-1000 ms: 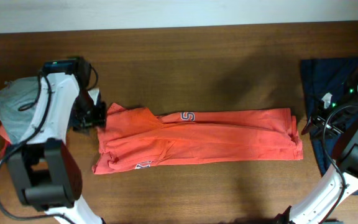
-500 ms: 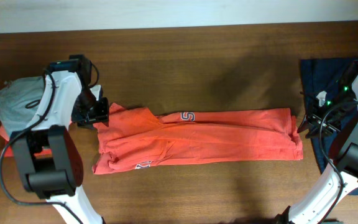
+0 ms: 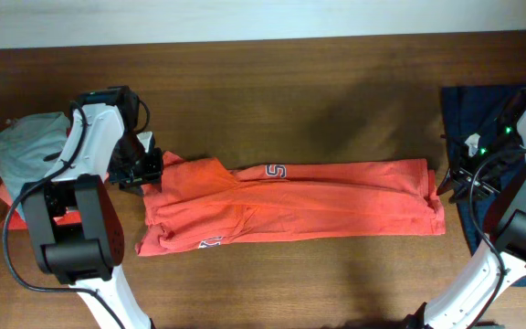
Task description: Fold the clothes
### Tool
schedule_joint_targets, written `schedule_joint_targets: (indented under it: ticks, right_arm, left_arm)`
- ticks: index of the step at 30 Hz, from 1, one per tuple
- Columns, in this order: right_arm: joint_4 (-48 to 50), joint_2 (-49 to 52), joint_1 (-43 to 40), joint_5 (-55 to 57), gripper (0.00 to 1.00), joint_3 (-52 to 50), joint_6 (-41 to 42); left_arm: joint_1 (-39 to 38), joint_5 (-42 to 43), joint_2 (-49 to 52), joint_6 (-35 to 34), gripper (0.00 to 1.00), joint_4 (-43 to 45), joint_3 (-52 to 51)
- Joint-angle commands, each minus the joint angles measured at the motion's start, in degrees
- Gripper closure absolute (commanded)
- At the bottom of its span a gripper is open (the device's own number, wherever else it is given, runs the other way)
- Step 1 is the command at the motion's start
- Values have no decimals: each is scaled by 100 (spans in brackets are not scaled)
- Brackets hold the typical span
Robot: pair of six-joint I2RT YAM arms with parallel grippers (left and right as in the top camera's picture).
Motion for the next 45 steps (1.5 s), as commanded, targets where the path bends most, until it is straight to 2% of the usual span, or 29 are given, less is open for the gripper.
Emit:
schedule_joint_targets:
  ticks: [1, 6, 7, 13, 17, 21, 26, 32, 45]
  right_arm:
    - [-9, -184, 37, -72, 65, 101, -39]
    - [-9, -184, 37, -72, 65, 101, -39]
    - [-9, -184, 35, -72, 65, 101, -37]
    - [-9, -184, 35, -72, 65, 101, -37]
    - [-9, -184, 35, -72, 66, 101, -39]
    - [-9, -184, 35, -70, 65, 101, -39]
    - [-4, -184, 35, -68, 65, 101, -39]
    - [-4, -184, 35, -61, 65, 101, -39]
    - [-4, -184, 31, -46, 65, 101, -39]
  left_arm:
    - [24, 66, 96, -33, 60, -28, -13]
    - [24, 68, 96, -31, 60, 105, -219]
    - [24, 72, 96, -33, 69, 151, -304]
    - [24, 280, 96, -28, 92, 138, -345]
    - [24, 577, 83, 170, 100, -2, -345]
    - [24, 914, 79, 844, 100, -496, -345]
    - [24, 752, 79, 855, 99, -1156, -348]
    - [24, -254, 79, 44, 98, -1263, -352]
    - [20, 48, 81, 11, 96, -852, -1123]
